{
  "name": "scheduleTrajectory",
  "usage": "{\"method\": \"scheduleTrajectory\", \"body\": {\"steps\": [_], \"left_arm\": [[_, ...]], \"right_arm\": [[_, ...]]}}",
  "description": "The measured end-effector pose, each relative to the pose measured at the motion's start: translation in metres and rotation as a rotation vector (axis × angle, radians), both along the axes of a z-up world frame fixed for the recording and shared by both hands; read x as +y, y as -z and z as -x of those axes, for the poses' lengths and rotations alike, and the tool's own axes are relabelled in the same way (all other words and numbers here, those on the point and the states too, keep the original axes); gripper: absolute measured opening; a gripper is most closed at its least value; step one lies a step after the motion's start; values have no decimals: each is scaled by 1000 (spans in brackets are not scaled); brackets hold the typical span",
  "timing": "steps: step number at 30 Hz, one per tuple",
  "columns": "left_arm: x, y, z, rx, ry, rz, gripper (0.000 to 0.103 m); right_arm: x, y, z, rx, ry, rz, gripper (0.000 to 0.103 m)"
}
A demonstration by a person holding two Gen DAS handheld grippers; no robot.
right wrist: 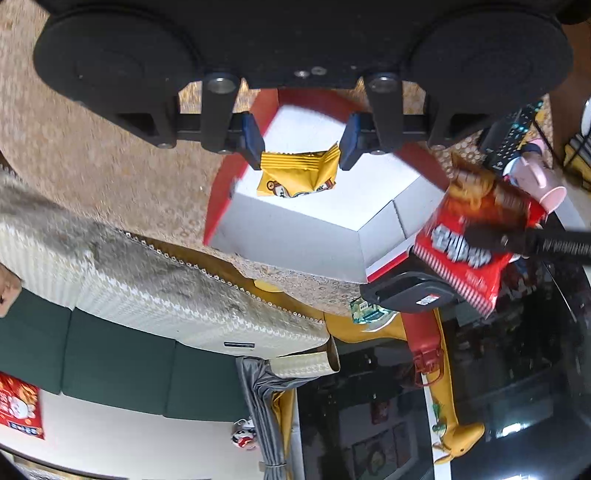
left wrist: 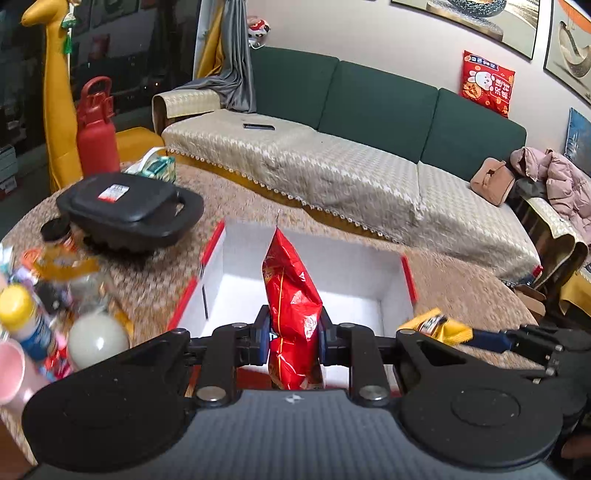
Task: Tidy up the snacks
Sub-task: 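Carry both snacks over the red box and open both tools to drop them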
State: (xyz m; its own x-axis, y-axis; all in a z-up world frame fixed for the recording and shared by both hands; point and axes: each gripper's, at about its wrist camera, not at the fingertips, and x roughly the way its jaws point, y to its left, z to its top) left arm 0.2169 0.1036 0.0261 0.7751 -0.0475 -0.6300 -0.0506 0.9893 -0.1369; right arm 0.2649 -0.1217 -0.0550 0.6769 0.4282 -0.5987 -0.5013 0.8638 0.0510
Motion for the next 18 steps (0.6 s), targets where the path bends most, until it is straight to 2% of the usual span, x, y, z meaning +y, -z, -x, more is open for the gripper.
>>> {"method": "scheduleTrajectory", "body": {"steps": [9, 18], "left_arm": [[6, 30, -63, 65, 3, -33, 23], [-5, 67, -95, 163, 30, -89, 23]], "right_arm": [[39, 25, -42, 26, -21, 119, 43], [62, 49, -60, 65, -19, 188, 43]]}}
